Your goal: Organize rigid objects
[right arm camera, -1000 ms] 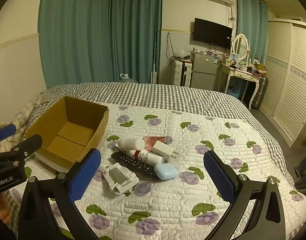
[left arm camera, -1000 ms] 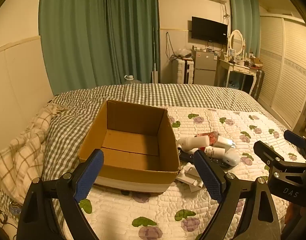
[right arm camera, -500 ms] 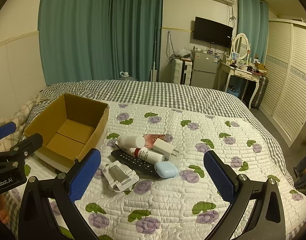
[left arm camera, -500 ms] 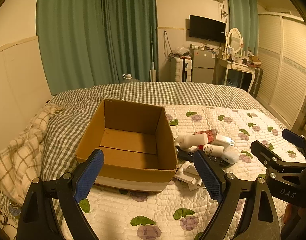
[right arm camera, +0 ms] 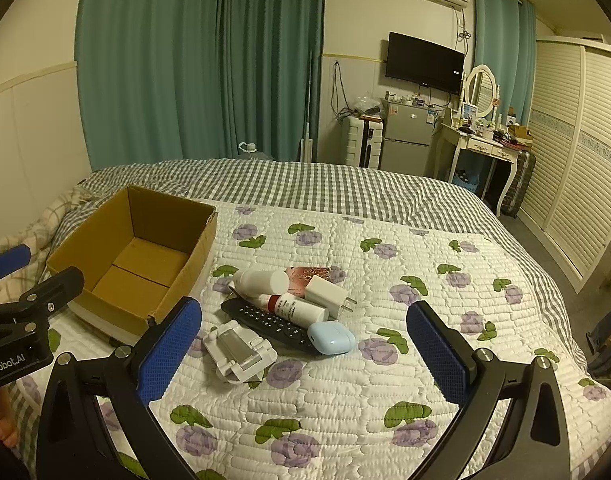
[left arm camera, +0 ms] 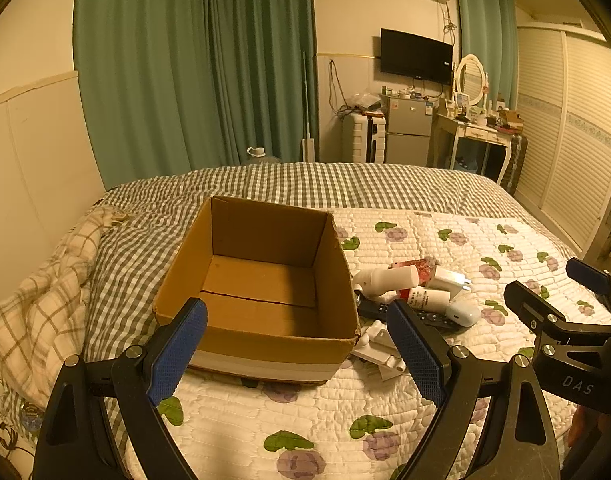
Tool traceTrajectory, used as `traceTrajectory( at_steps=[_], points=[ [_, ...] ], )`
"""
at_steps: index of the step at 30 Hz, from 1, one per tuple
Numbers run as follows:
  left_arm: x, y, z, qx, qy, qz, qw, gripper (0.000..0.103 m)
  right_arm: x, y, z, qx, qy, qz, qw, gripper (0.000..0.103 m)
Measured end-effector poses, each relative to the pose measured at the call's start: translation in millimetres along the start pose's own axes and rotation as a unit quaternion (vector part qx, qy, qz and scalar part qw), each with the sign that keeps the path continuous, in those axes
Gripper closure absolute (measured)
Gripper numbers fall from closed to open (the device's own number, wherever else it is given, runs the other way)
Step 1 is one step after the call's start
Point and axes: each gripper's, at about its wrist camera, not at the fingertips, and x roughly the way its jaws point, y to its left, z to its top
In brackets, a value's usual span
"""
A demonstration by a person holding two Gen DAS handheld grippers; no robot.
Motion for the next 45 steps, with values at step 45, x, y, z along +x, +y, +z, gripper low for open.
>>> traceTrajectory(
  at_steps=[45],
  points=[
    [-5,15,19,0.015,-0.003,0.024,0.9996,0.009,-3,4,21,-0.069,-0.006,0.001,0.998,0.0]
  ],
)
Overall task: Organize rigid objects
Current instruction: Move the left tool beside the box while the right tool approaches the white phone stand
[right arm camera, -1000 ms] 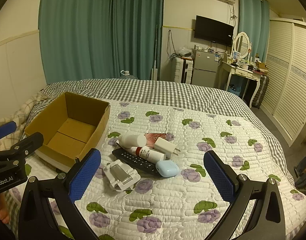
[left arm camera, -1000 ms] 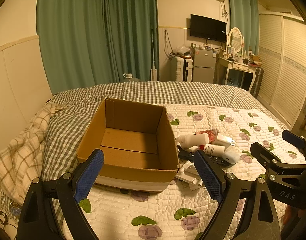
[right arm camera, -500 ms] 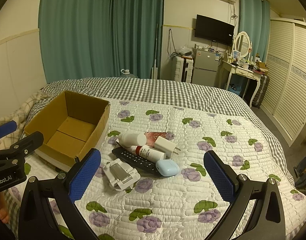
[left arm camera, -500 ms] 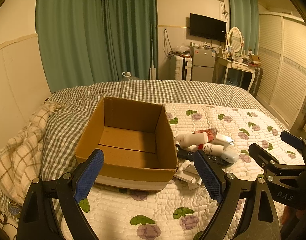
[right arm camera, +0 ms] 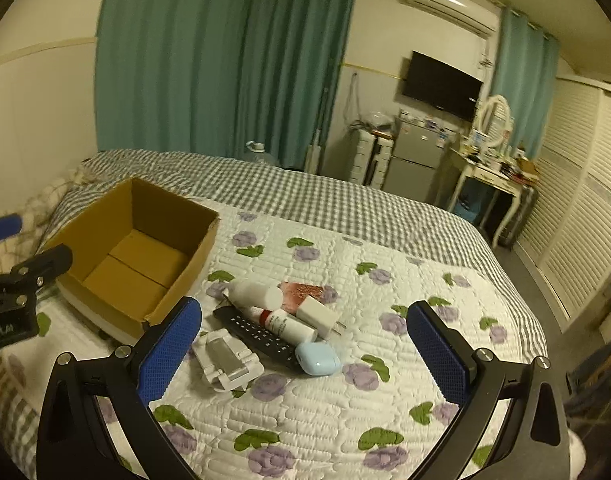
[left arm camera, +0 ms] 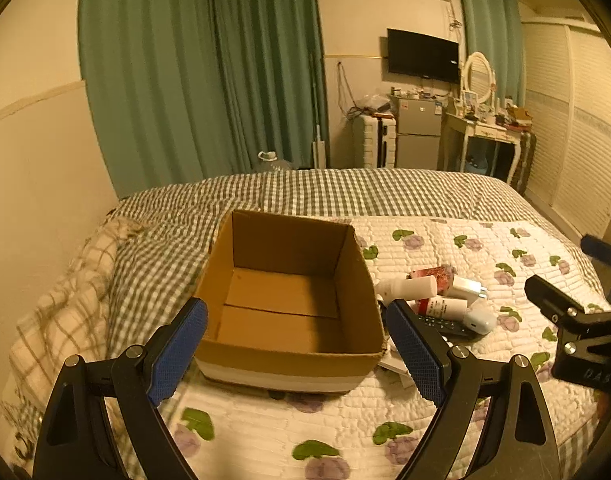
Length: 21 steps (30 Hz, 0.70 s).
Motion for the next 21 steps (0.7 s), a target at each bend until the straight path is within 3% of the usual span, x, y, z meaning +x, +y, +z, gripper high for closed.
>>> traceTrajectory(
  at_steps=[7,14,16,17,18,20,21],
  points=[
    [5,40,17,-0.001,0.015,0.028,0.9995,0.01,8,-6,22,-0.027,-0.002,0.016,1.0,0.0],
    [34,78,17,0.006,0.058,0.093,0.994,0.011,37,-13,18,-0.019,0.009,0.02,1.0,0.0],
    [48,86,11,-0.006,0.086,0.095,0.9918,0.024,49,-14,11,-0.016,0.026,0.025,0.999,0.0],
    [54,87,8,-0.011,0.099,0.092,0.9908,0.041,55,-15,7,-0.013,0.034,0.025,0.999,0.0],
    [61,90,5,-0.018,0.113,0.087,0.9896,0.049,60,-16,5,-0.012,0.039,0.023,0.999,0.0],
    [77,95,-3,-0.042,0.143,0.065,0.9867,0.053,68,-16,0,-0.013,0.045,0.022,0.999,0.0],
    [83,96,-6,-0.049,0.155,0.056,0.9852,0.063,71,-16,-2,-0.015,0.047,0.021,0.999,0.0]
  ],
)
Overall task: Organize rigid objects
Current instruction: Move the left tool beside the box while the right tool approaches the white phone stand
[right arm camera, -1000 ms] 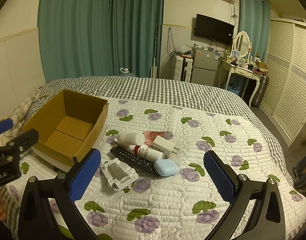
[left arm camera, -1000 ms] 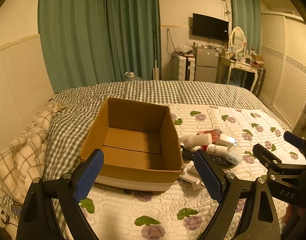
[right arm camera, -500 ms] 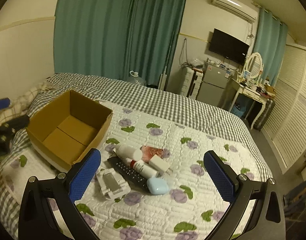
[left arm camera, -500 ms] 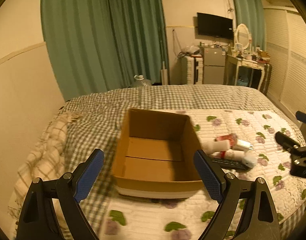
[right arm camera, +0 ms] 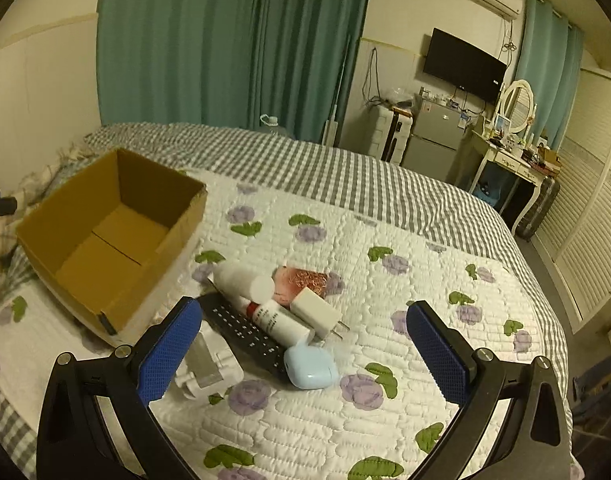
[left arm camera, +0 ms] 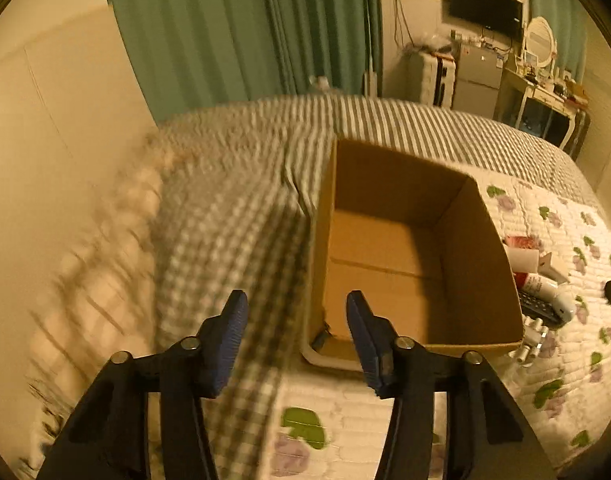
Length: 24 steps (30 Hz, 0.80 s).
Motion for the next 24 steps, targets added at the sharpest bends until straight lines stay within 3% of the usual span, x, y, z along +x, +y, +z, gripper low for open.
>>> traceTrajectory(
  at_steps=[2,7,13,18,24],
  points=[
    [9,-2,-2,-0.001,0.016,-0.009,0.9998,0.07,6,0,-3,-0.005,0.004,-0.002,1.0,0.0],
    [17,-10,-1,0.012,0.023,-0.015,0.9995,0.075,24,-4,-13,-0.004,0.024,-0.006,1.0,0.0],
    [29,-11,4,0.037,0.03,-0.007,0.9988,0.095,35,1,-22,-0.006,0.038,0.011,0.999,0.0],
    [28,-8,3,0.045,0.033,-0.012,0.9984,0.096,43,18,-31,-0.025,0.048,0.052,0.997,0.0],
    [27,-10,4,0.054,0.032,-0.012,0.9979,0.096,65,58,-46,-0.075,0.096,0.112,0.986,0.0]
  ],
)
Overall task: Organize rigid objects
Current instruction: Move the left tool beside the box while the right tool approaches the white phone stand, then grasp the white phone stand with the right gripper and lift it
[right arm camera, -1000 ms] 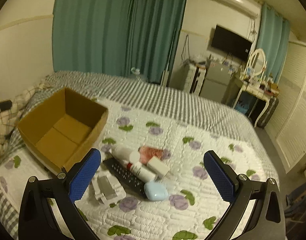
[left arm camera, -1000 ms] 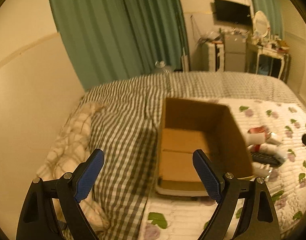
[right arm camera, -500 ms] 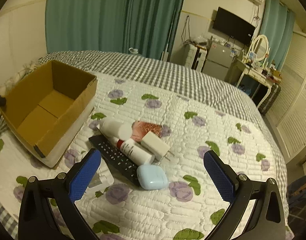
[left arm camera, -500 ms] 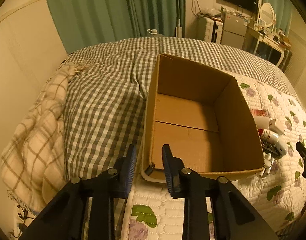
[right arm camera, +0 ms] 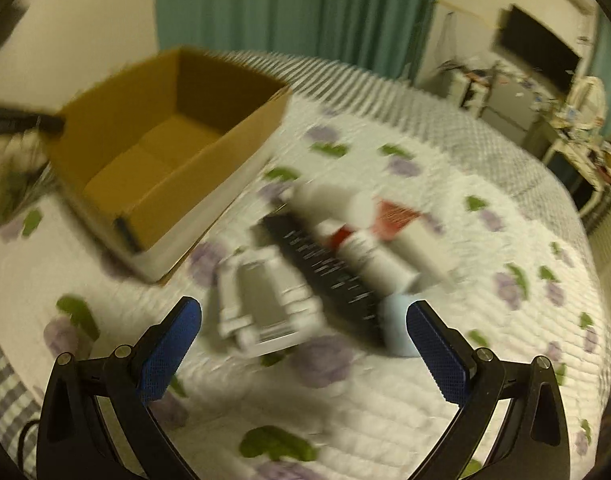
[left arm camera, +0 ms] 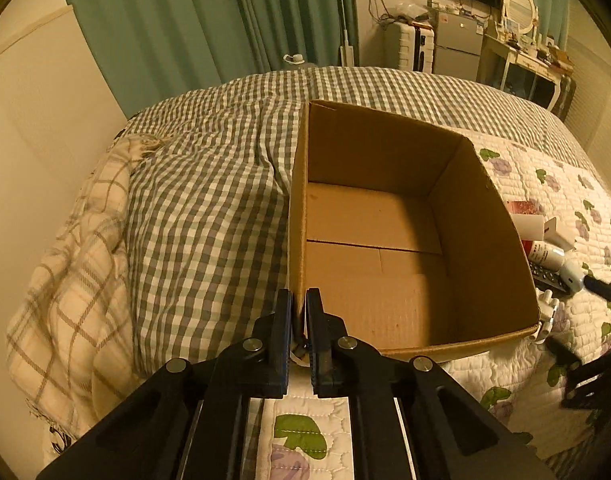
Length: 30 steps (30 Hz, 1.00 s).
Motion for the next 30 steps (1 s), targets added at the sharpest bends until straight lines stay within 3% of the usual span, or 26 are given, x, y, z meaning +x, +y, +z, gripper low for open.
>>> traceTrajectory(
  at_steps=[4,13,17,20,30],
  points=[
    [1,1,0,0.003,0.001,-0.003,1.0,0.096,18,12,-1,-0.007,0.019,0.018,1.0,0.0],
    [1,2,0,0.003,-0.002,-0.01,0.9999,0.096,56,28,6,-0.022,0.056,0.014,0.998,0.014],
    [1,3,0,0.004,-0.004,-0.014,0.9999,0.096,71,30,8,-0.024,0.067,0.007,0.997,0.029],
    [2,3,0,0.006,-0.005,-0.015,0.9999,0.096,80,30,9,-0.022,0.073,0.016,0.997,0.033],
    [2,3,0,0.008,-0.005,-0.016,0.9998,0.096,42,25,6,-0.012,0.031,0.023,0.999,0.038]
  ],
)
